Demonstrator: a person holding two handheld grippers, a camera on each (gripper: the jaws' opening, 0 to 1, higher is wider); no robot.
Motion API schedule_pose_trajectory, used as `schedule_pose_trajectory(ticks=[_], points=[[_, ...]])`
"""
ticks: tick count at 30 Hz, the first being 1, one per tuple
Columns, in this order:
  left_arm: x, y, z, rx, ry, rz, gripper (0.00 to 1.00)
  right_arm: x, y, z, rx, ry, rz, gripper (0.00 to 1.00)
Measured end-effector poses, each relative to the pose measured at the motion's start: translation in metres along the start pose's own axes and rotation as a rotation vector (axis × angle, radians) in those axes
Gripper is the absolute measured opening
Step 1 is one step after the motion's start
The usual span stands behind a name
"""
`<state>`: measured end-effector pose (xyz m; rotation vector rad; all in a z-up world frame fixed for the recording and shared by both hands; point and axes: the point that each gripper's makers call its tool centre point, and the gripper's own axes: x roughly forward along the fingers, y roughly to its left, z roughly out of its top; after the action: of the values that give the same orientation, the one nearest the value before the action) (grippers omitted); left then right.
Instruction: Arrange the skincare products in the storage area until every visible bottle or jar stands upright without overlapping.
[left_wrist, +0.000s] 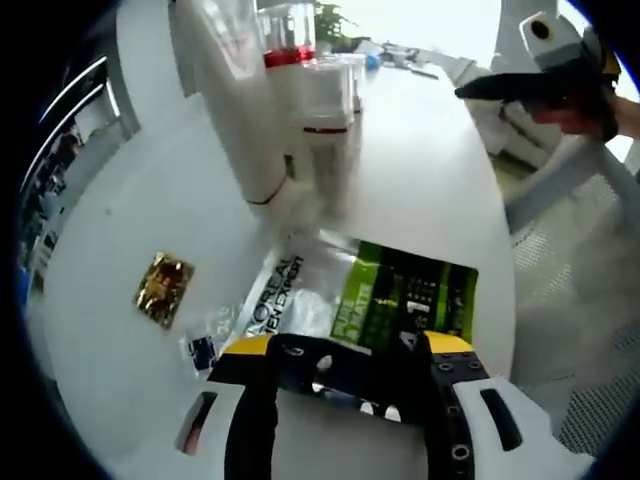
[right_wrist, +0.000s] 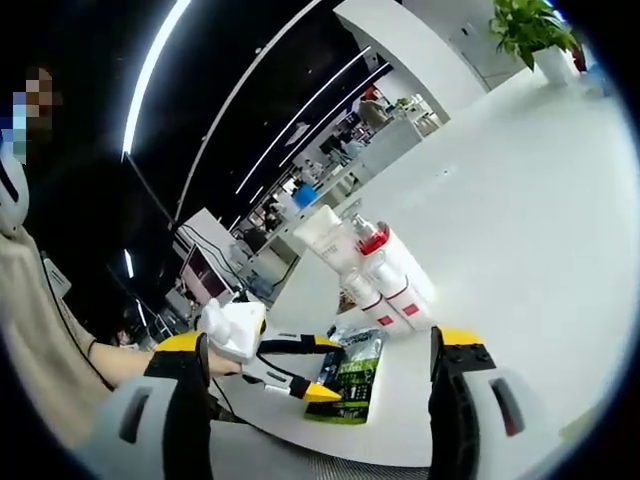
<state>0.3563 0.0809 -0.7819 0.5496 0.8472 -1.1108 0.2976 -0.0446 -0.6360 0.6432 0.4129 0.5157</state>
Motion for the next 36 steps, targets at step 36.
schedule_pose_trajectory(ticks=[36], points=[[0.007, 0.050, 0.012, 0.000, 0.018, 0.006, 0.54, 0.000, -0.005, 0.000, 0.000, 0.000, -0.021, 0.92]])
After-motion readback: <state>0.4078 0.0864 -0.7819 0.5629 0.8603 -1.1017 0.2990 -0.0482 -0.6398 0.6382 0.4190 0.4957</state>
